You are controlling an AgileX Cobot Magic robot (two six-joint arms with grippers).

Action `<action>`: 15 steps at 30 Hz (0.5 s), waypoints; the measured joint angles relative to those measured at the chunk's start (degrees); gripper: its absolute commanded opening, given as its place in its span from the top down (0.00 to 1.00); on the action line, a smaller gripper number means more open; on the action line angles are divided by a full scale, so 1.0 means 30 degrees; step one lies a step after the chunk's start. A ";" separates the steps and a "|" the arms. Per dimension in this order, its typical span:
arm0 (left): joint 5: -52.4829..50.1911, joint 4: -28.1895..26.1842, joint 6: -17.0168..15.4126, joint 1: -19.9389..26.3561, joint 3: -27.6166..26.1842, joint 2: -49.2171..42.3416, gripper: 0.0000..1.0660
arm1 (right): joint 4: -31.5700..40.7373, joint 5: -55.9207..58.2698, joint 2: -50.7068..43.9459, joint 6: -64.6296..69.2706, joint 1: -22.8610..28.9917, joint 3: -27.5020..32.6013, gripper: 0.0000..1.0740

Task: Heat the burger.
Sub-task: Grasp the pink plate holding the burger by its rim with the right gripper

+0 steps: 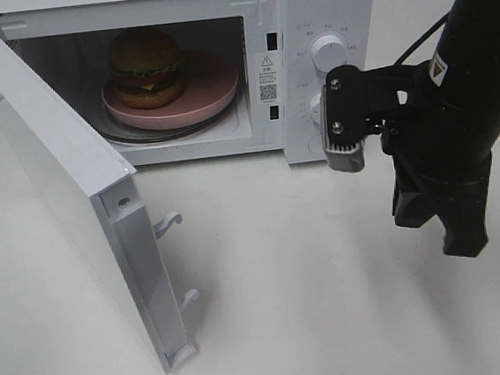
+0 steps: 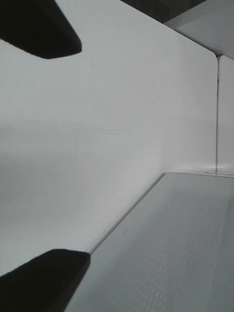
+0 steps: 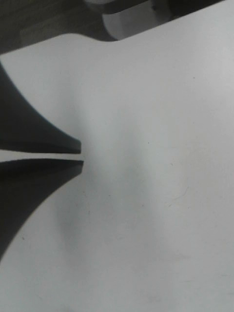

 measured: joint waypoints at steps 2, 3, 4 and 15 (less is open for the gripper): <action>0.0000 0.0000 0.0000 0.0000 0.0000 0.0000 0.06 | 0.0000 0.0000 0.0000 -0.2750 0.0000 0.0000 0.91; 0.0000 0.0000 0.0000 0.0000 0.0000 0.0000 0.06 | 0.0000 0.0000 0.0000 -0.4125 0.0000 0.0000 0.91; 0.0000 0.0000 0.0000 0.0000 0.0000 0.0000 0.06 | 0.0000 0.0000 0.0000 -0.4125 0.0000 0.0000 0.91; 0.0000 0.0000 0.0000 0.0000 0.0000 0.0000 0.06 | -0.0688 -0.0783 0.0000 -1.1707 0.0000 0.0000 0.63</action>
